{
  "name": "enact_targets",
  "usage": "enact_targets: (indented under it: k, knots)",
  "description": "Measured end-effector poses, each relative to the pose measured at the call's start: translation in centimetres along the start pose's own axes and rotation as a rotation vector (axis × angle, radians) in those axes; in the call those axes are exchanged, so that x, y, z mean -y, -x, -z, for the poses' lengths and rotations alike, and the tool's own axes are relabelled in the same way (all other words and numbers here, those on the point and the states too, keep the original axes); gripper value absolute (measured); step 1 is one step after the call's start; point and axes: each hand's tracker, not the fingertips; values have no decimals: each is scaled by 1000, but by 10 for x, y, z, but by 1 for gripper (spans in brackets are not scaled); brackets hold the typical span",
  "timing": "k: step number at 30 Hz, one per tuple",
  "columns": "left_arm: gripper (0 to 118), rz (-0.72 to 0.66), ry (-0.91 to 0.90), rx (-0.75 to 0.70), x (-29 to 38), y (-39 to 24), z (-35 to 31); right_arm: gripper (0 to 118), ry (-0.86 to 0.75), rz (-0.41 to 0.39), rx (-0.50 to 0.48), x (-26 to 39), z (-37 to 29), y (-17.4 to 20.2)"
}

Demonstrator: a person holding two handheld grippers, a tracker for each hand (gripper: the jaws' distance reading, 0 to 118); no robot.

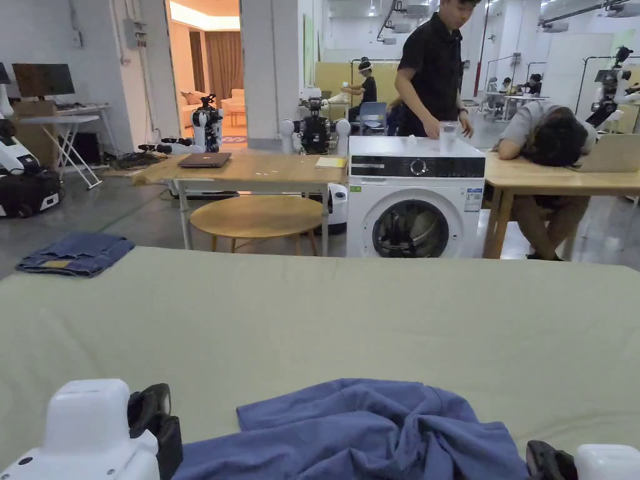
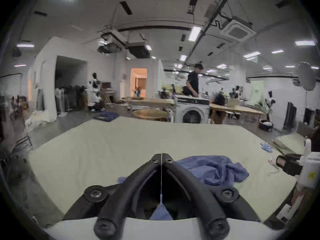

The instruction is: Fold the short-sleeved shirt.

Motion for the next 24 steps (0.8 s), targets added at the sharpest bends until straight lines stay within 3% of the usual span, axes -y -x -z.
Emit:
enact_targets:
  k: [10, 14, 19, 21, 22, 24]
  knots:
    - [0, 1, 67, -82, 6, 40, 21, 0, 0, 2, -21, -3, 8, 16]
    - [0, 25, 250, -43, 21, 59, 83, 0, 24, -5, -31, 0, 19, 21]
    - [0, 13, 607, 7, 60, 97, 200, 0, 68, -14, -29, 10, 36, 24]
    - [0, 2, 649, 10, 68, 107, 230, 0, 92, -20, -22, 15, 43, 24]
    - [14, 25, 676, -11, 70, 110, 241, 0, 103, -22, -19, 17, 48, 23]
    - [92, 62, 743, -5, 79, 112, 264, 0, 128, -25, -7, 23, 56, 21]
